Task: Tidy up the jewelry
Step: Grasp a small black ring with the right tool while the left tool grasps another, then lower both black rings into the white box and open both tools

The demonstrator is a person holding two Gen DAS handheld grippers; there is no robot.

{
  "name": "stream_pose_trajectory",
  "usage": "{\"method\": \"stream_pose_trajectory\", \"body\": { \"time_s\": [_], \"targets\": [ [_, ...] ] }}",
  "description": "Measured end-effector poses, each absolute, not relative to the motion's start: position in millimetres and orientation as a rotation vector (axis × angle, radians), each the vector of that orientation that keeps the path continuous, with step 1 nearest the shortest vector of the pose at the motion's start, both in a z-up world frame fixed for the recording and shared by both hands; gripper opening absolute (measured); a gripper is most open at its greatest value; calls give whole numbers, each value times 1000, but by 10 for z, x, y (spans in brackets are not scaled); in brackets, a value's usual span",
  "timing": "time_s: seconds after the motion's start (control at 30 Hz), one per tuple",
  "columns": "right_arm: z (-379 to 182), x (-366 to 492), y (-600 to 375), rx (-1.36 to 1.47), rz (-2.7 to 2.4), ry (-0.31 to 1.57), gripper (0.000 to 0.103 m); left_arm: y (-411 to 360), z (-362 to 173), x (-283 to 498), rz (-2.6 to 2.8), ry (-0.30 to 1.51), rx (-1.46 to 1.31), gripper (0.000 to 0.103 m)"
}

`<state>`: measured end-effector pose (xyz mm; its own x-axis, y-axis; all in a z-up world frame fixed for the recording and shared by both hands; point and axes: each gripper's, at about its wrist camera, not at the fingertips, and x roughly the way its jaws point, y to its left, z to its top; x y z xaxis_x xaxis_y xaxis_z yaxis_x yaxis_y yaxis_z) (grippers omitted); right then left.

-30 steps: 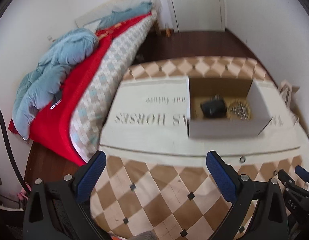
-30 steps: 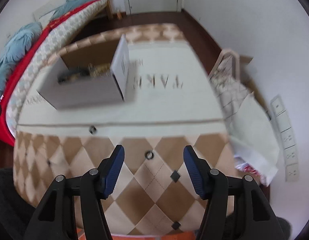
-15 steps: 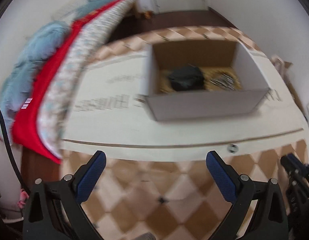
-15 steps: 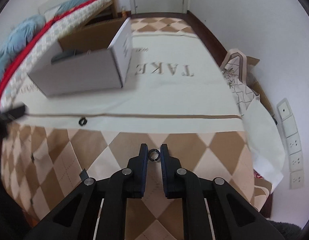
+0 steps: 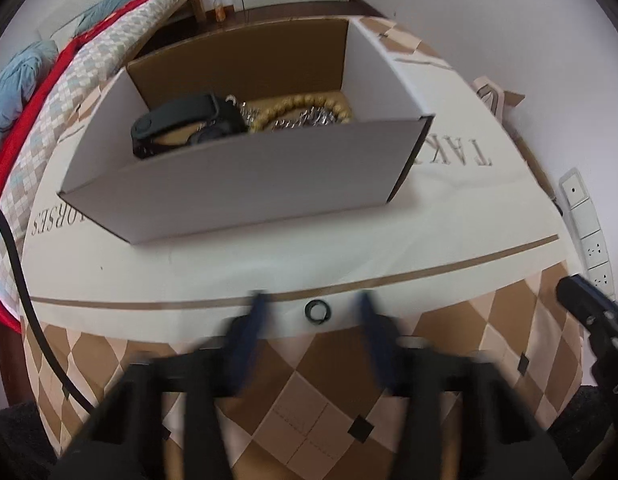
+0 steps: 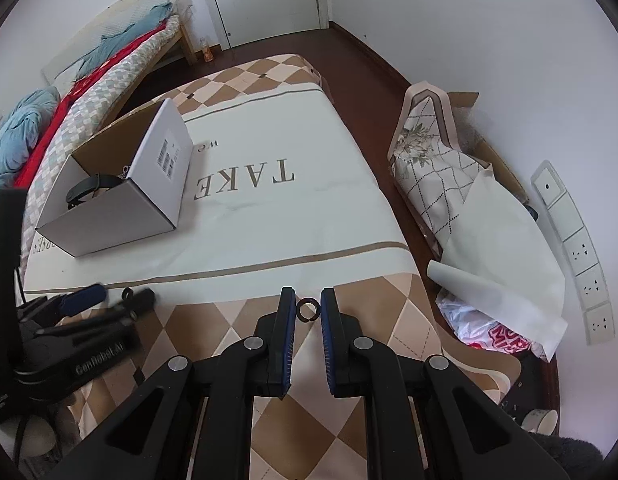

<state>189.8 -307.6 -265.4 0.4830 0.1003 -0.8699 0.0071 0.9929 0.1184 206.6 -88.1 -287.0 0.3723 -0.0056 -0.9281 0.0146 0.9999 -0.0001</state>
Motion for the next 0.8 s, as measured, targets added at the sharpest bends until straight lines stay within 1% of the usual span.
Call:
{"method": "stream_pose_trajectory", "body": {
  "time_s": [0.03,0.3,0.43,0.63,0.8],
  "targets": [
    [-2658,1904,-3072,113,59,1066,13,-898,-2860,2063,-16,1189,12,10],
    [-2525,1912,-3013,122,77,1031,13,-799,-2835,2049,-12,1184,-6,10],
    [-2372,1915,-2978,133,100,1007,13,-731,-2710,2009,-13,1164,-21,10],
    [-2000,2010,-2734,157,200,982,13,-385,-2161,1993,-12,1130,-116,10],
    [-1737,2317,-2448,224,311,981,13,-11,-1709,2238,4,1098,-158,10]
  ]
}}
